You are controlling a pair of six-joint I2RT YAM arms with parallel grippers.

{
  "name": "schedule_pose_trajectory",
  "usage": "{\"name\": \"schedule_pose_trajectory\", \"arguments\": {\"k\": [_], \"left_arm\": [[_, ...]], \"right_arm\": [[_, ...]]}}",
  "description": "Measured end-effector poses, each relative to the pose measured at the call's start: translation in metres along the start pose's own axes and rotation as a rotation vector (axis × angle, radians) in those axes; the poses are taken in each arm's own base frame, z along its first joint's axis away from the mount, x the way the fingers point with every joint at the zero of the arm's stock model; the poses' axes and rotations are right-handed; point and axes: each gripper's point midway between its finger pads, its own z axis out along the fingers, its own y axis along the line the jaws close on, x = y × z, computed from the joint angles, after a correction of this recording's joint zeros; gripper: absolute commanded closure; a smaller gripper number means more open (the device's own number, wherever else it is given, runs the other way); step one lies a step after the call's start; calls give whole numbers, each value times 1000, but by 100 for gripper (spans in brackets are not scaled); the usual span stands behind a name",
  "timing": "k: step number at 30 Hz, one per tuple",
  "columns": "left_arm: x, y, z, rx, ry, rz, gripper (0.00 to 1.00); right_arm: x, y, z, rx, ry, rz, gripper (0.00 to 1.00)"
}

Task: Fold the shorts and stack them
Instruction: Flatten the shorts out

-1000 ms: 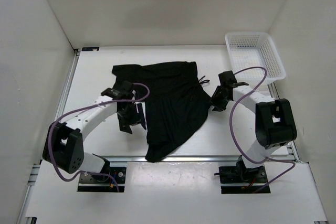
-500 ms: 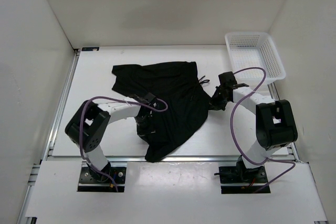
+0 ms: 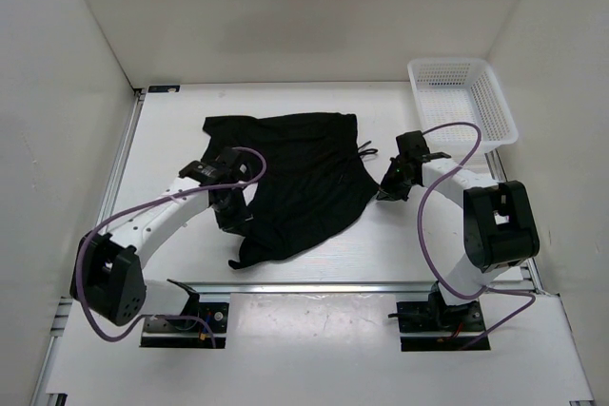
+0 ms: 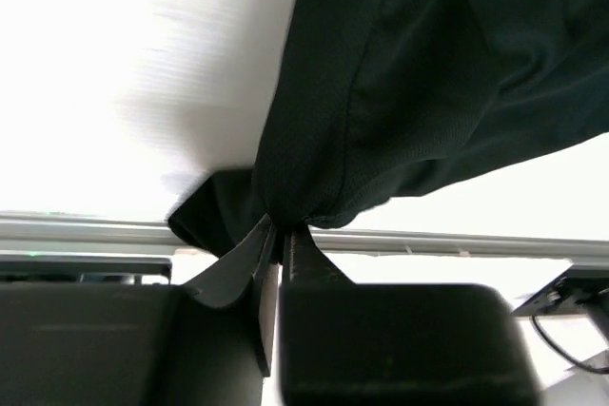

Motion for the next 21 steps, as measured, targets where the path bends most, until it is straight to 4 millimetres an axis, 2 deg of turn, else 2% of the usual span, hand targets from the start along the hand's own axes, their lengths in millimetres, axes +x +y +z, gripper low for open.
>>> {"name": "schedule_pose_trajectory", "arguments": {"k": [2,6,12,13,16,19,21], "left_arm": [[-4,7,-4,-6,-9,-19,65],[-10,17,0,-30,2,-45,51],[-11,20,9,-63,25,-61,50],[-13,20,9,-65,25,-61,45],[-17,17,16,-76,38,-64,40],[-20,20,35,-105,70,-96,40],[-19,30,51,-128,96,-141,40]], "right_arm": [[0,0,0,1,0,-1,100],[-1,0,-1,-2,-4,-2,100],[0,0,-1,-1,-4,-2,100],[1,-1,-1,0,-2,-1,100],[2,-2,-1,3,1,-1,100],[3,-2,-1,0,3,-1,100],[3,-2,-1,0,3,-1,100]]}}
